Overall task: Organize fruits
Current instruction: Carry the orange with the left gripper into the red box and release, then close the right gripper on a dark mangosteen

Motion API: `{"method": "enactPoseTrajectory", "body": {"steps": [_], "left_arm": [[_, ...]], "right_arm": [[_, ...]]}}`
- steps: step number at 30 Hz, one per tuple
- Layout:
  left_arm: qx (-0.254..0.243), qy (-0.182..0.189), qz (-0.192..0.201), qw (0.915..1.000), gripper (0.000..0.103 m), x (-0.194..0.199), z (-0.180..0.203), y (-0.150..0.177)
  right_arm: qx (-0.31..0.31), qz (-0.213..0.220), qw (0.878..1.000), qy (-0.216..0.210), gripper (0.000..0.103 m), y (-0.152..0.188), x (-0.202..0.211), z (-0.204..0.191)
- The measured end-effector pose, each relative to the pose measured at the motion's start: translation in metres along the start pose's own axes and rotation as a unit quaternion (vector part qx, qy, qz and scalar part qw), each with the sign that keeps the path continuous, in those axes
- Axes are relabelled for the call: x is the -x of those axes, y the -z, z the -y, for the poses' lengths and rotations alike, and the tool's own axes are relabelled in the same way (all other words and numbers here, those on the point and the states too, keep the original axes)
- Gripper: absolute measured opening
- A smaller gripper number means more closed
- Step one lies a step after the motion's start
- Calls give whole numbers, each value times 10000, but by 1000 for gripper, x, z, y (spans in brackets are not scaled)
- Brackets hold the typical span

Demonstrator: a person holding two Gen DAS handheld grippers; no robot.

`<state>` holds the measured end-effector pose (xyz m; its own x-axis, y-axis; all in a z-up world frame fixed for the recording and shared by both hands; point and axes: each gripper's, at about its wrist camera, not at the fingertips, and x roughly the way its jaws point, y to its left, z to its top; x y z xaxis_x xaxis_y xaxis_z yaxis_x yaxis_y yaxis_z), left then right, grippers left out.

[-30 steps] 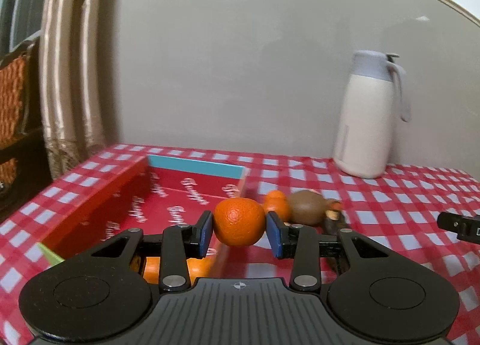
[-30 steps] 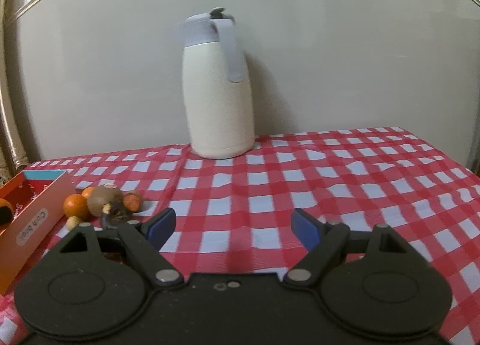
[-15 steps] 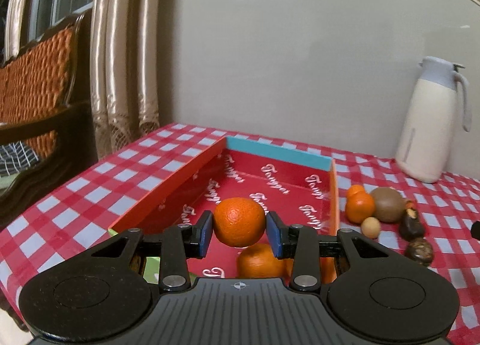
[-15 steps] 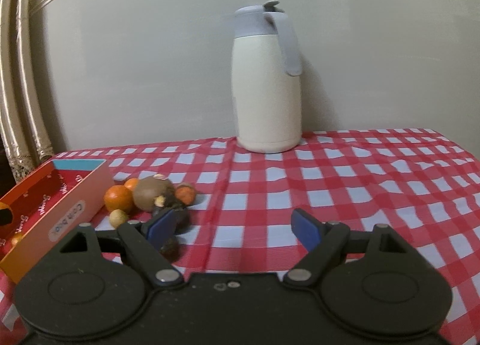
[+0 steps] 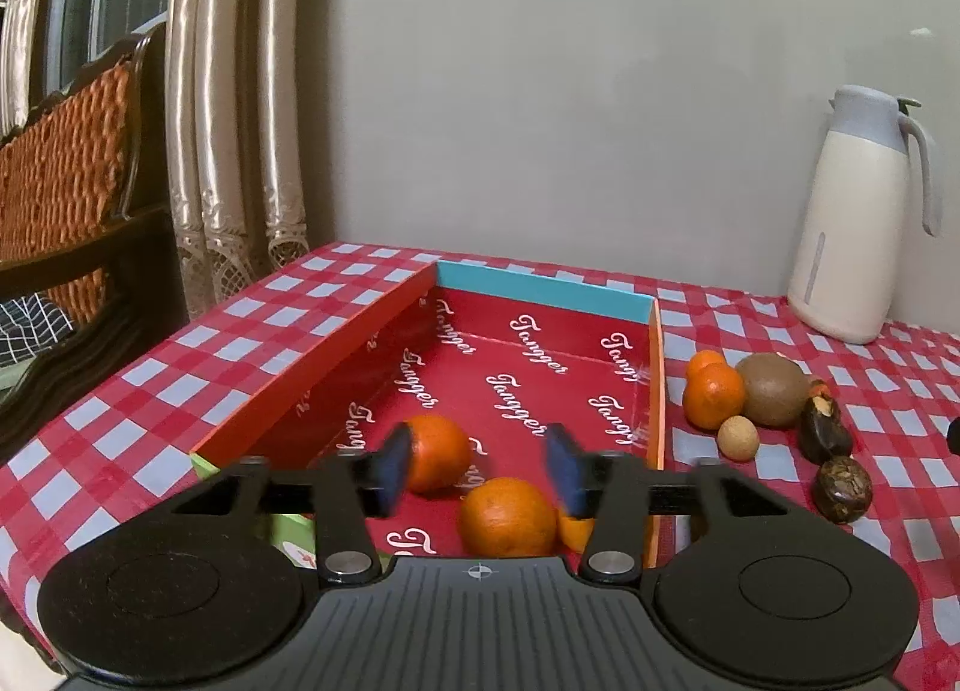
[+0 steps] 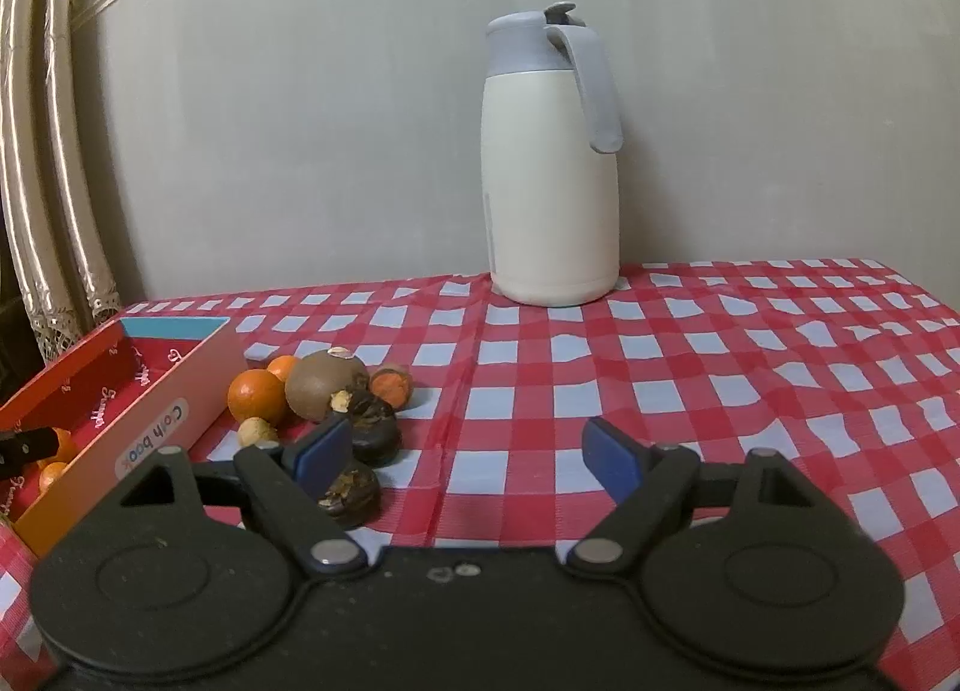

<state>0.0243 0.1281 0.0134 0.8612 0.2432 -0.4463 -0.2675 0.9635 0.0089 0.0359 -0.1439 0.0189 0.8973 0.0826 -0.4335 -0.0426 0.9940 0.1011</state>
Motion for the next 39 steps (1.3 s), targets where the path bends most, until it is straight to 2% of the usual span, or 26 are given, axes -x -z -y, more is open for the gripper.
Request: {"method": "enactPoseTrajectory", "body": {"steps": [9,22,39], "left_arm": [[-9,-54,110,9999,64,3,-1,-1],[215,-248,231,9992,64,11,-27,-2],[495,-618,235,9966,69,14,-75,4]], "right_arm": [[2,11,10000,-22,84,0,1,0],[177,-118,9996,-209,84,4,-6,-18],[548,-631,9959,-333,81,14,-42,-61]]}}
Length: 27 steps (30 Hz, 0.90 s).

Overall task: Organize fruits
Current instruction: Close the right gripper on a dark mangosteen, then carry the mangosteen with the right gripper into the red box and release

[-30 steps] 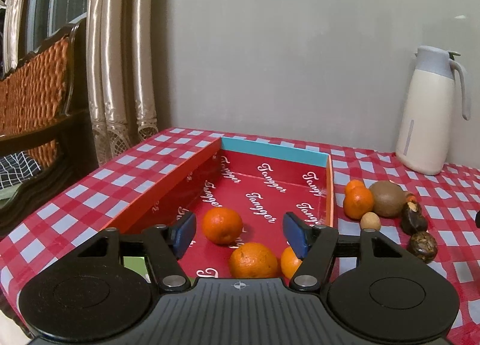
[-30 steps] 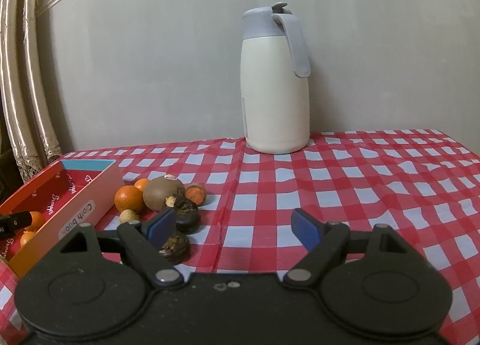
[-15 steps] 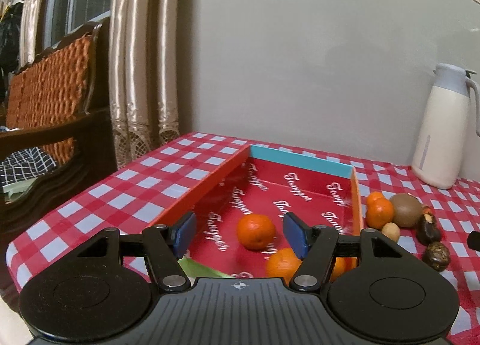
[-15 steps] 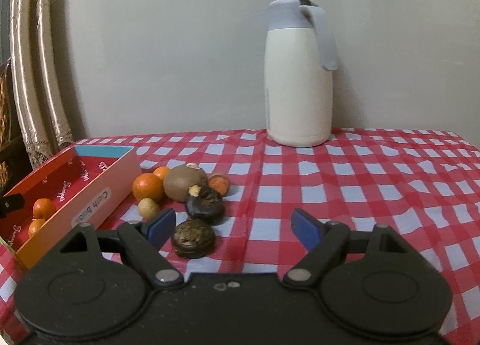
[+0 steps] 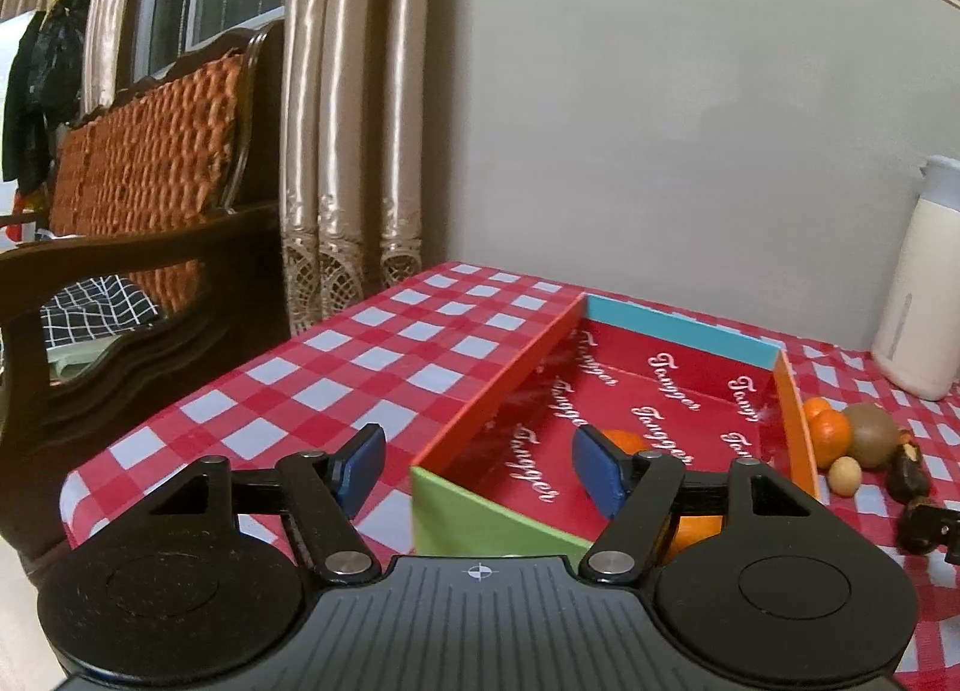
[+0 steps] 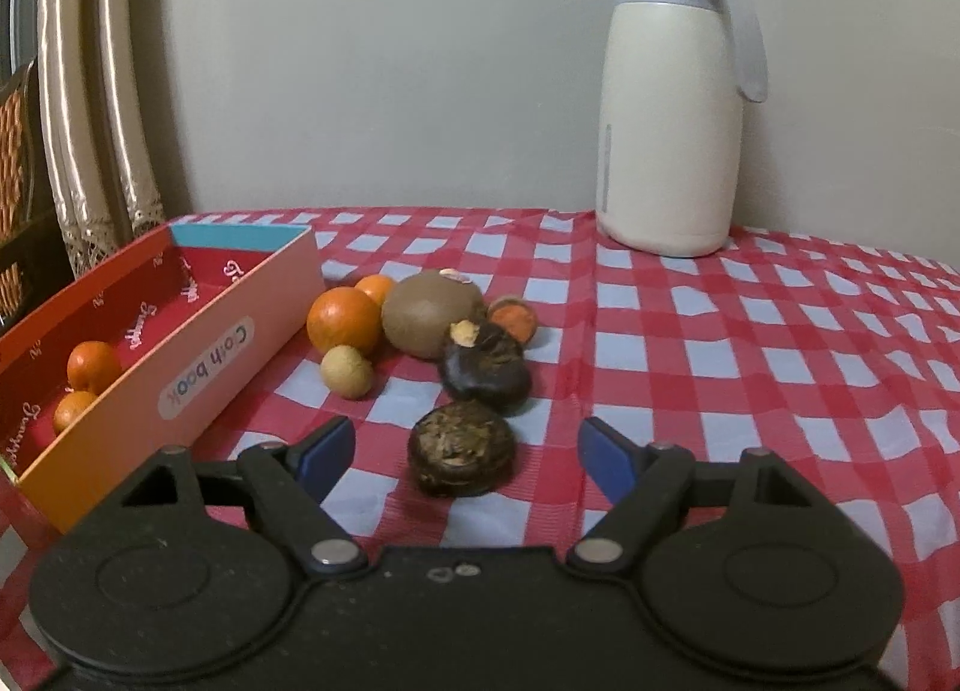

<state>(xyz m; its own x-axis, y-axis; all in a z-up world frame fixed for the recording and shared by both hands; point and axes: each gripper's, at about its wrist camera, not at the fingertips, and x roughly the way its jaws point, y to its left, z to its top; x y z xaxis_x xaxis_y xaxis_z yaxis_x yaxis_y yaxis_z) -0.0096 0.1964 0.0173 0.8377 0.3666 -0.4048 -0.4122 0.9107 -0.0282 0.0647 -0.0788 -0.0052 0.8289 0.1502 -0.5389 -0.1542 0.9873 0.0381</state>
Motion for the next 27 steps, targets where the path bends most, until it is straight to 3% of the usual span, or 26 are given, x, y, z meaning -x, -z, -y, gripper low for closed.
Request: {"method": "enactPoseTrajectory", "body": {"steps": [10,13,15,27], "left_arm": [[23,-136,-25,9999,69,-2,-19,2],[50,-157,-21,9999,69,-2,-24,2],[72,-164,-24,9998,69,-2,-26,2],[107,-163,-12,9998,69,-1,-31,2]], "right_arm": [[40,-204,9998,-40,73,-2,-15,-8],[33,-305,9995,-53,64,-1,-20,-10],[74,-302,9995,39,43,-2,-20,-11],[113,-372,9992,9,46,1,-24,-11]]}}
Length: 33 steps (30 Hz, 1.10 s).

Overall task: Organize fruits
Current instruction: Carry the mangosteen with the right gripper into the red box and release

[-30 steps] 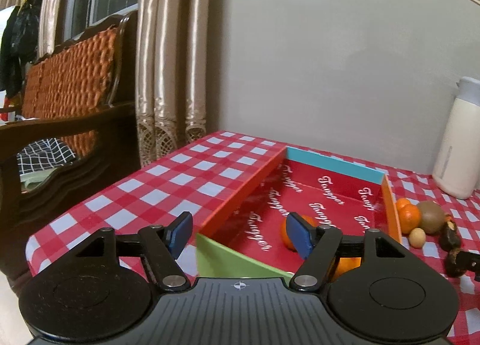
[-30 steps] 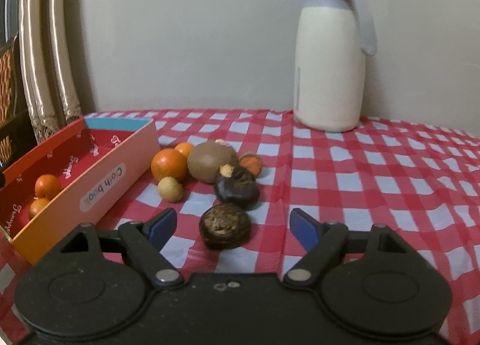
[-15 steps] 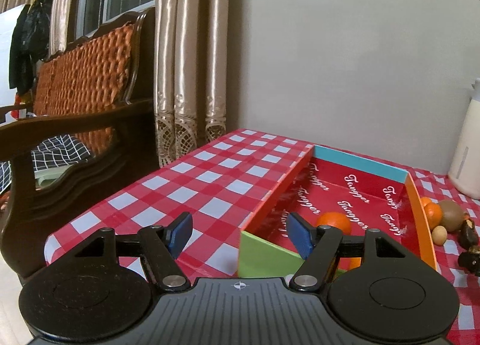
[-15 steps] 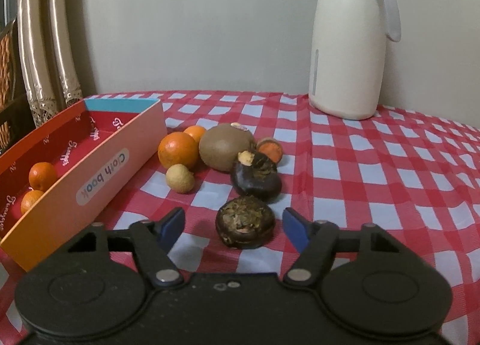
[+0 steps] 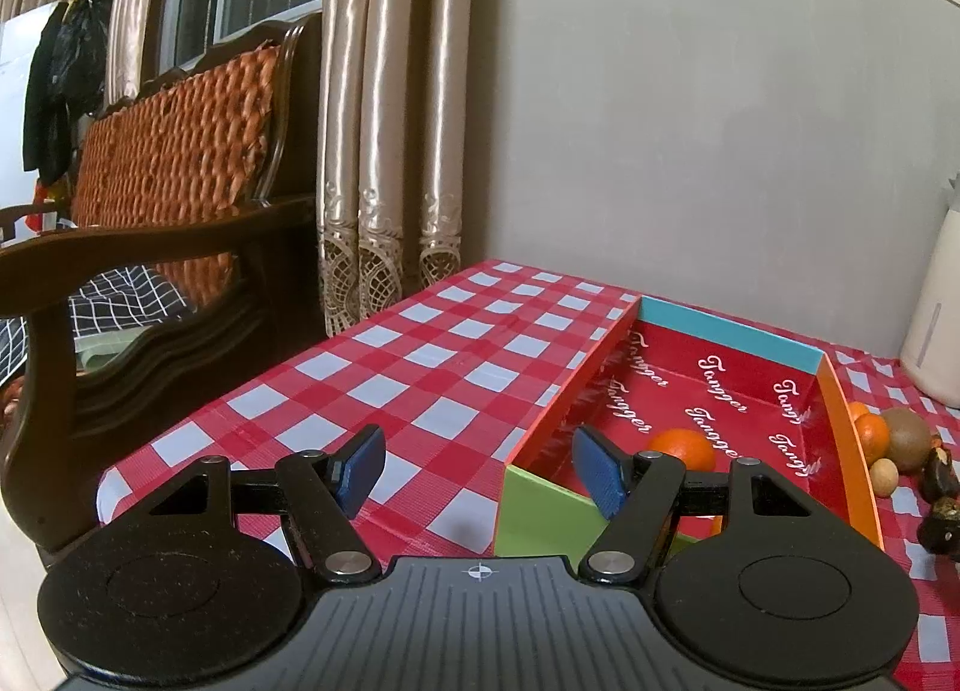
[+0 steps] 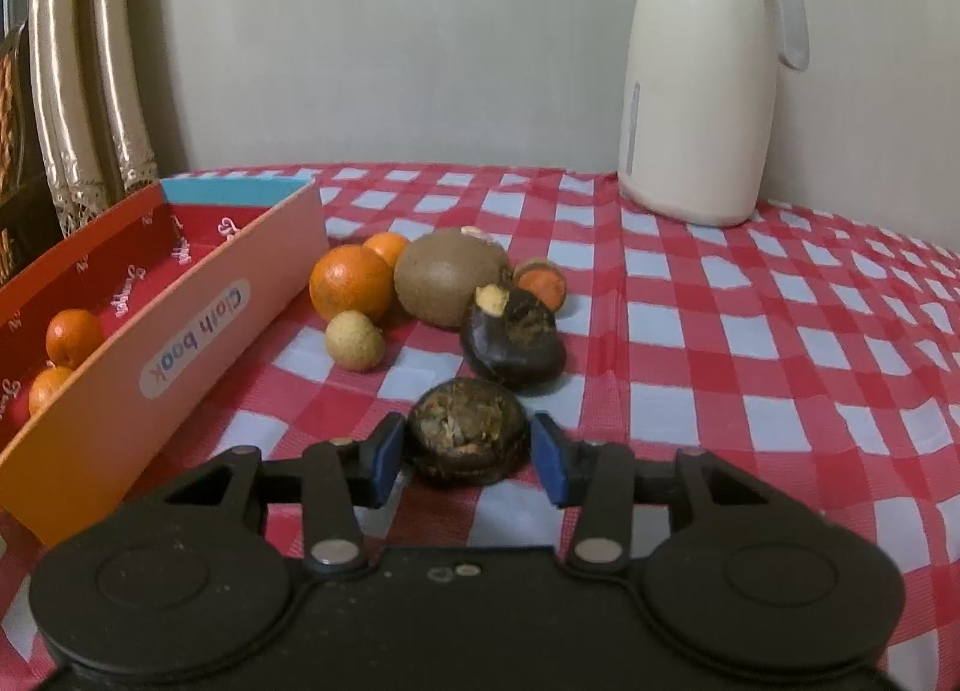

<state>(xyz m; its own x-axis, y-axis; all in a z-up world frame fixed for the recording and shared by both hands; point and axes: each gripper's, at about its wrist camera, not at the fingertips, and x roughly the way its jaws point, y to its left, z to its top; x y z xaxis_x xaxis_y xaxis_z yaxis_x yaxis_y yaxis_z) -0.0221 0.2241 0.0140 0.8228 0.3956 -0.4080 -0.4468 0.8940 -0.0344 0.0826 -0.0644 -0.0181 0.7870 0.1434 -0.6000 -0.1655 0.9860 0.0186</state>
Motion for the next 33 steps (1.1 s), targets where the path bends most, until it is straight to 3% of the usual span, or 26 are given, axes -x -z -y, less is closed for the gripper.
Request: {"method": "enactPoseTrajectory", "body": {"steps": [15,33], "left_arm": [[30,-19,6,10000,69,3,-4,-1],[221,-262,-54,9994,69,5,-51,5]], "right_arm": [[4,290,9994,-206,42,-9,19,-9],[388,818,9913,-959,42,-31,45,-86]]}}
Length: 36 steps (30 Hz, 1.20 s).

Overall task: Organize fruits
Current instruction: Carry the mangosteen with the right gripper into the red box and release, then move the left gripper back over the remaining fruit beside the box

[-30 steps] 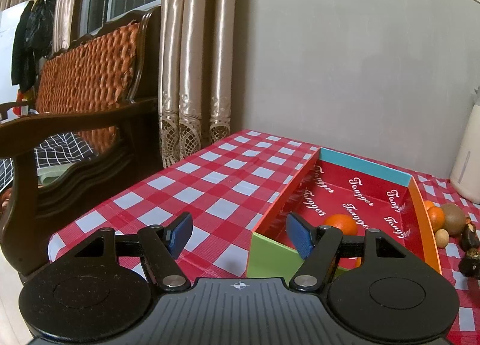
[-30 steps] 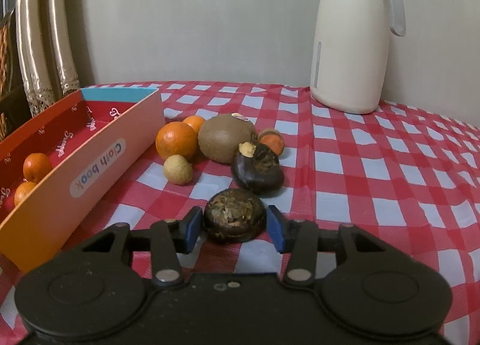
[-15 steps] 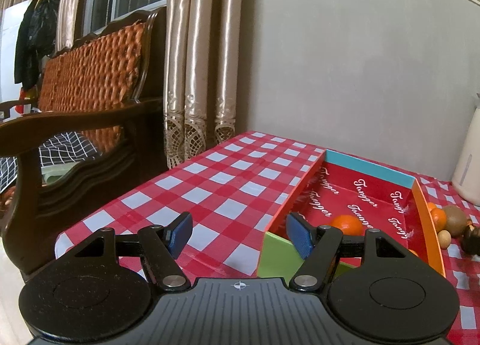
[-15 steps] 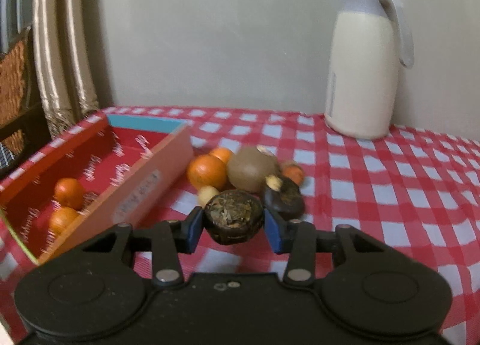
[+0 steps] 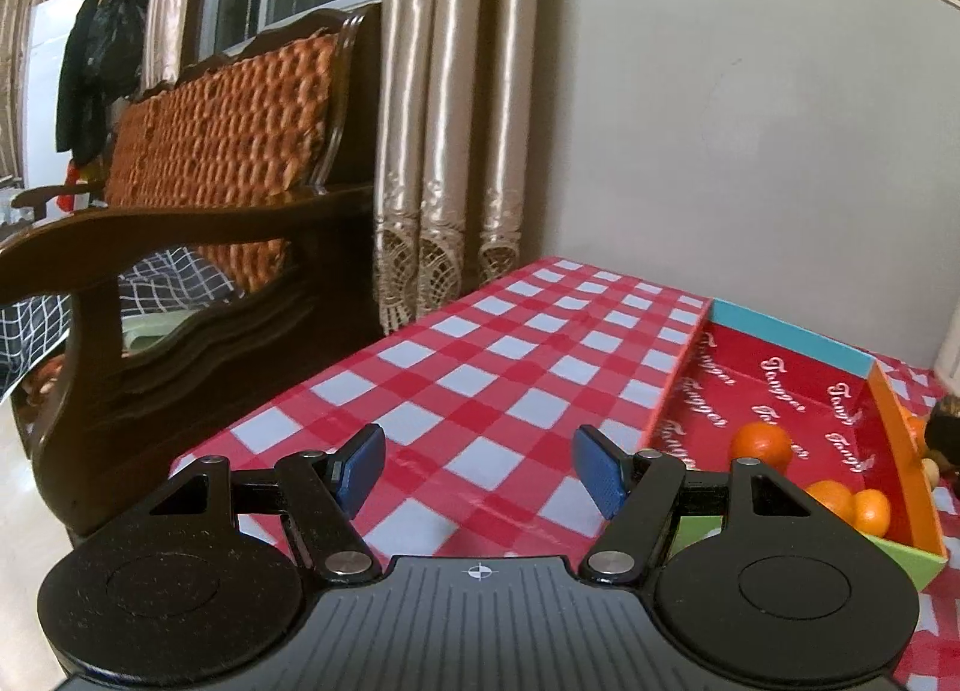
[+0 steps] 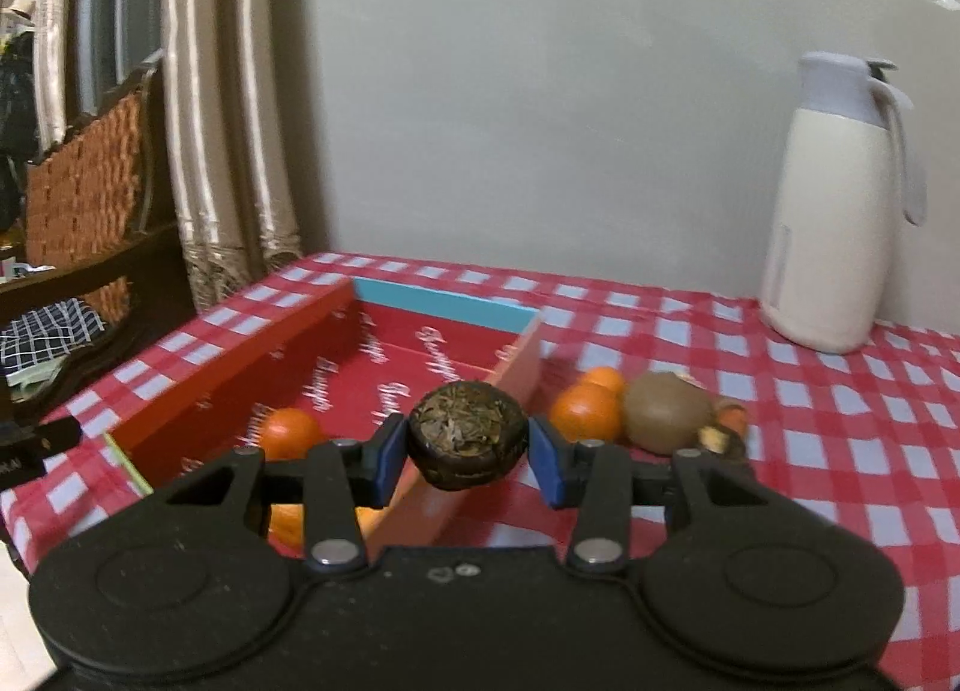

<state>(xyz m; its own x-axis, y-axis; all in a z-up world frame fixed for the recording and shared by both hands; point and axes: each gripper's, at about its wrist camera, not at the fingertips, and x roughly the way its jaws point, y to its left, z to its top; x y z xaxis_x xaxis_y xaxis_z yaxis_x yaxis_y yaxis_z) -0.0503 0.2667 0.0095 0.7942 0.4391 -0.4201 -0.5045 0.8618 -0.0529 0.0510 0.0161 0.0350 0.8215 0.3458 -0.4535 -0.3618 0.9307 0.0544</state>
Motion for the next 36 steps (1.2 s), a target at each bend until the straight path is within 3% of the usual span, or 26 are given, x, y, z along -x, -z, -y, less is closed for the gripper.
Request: {"method": "enactPoseTrajectory", "body": {"steps": [8,16,19,20,21,29,36], "left_arm": [[31,-62,-45,10000,69,-3,-14,3],[-8,-45,-53,10000,69,-2,-11,3],[-30,-6,-49,10000,69,-1,-9,3],[-40,5,-50,10000,69,0,-7,3],[-48,18,-50,10000,69,0,-6,3],[-66,118,-24,9999,69,4,8,2],[-198,363,21,9991,69,8,43,2]], "right_arm": [[185,-30,9995,-255,42,1,-15,-33],[218,-176,9992,-291,43,6,-26,-40],[346,-63,9991,-220,54,9,-23,-43],[325,24,9992,-233,62,8,-20,-42],[300,84,9993,-221,64,7,-17,-41],[115,142,9998,-7,64,5,-8,-15],[-25,138,9994,302,64,9,-1,19]]}}
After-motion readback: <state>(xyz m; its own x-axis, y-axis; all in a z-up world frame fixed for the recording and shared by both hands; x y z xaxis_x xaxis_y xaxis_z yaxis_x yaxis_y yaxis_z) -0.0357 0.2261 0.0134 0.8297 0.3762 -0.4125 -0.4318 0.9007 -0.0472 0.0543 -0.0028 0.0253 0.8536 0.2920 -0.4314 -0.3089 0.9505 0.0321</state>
